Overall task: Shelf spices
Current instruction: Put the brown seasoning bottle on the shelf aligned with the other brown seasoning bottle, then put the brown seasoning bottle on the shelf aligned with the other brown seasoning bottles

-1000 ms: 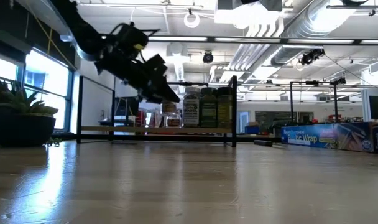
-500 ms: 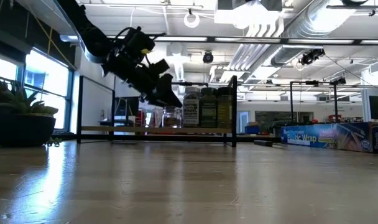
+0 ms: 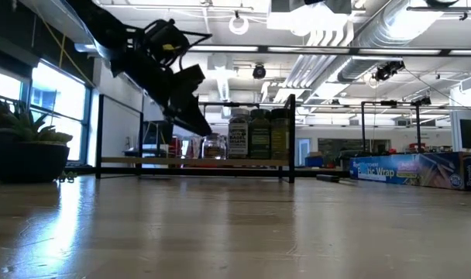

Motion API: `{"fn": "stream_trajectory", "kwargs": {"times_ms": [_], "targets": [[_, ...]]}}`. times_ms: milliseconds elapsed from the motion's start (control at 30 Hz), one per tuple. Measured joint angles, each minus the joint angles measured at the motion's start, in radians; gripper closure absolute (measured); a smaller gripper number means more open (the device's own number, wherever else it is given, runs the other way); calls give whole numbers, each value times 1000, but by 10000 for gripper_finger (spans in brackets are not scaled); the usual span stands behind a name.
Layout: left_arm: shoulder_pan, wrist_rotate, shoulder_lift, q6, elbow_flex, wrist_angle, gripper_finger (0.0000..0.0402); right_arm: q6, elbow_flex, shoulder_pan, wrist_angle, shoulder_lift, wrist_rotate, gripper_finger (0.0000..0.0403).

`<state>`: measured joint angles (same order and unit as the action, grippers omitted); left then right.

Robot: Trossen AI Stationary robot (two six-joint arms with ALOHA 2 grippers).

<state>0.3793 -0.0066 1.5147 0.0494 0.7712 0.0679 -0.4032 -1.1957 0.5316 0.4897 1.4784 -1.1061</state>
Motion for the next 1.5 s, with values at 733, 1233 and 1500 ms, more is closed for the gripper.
{"fn": "stream_trajectory", "kwargs": {"times_ms": [733,1233,1500], "targets": [[-81,-60,-23,-19,-6,-21,304,-174,0,27,167,0,404,130],[-391,-364,-187,-119,-6,-307,304,-118,0,161,723,144,1205,130],[-449,-377,-187,-150,-6,-364,304,-196,0,130,552,318,1227,157]]}}
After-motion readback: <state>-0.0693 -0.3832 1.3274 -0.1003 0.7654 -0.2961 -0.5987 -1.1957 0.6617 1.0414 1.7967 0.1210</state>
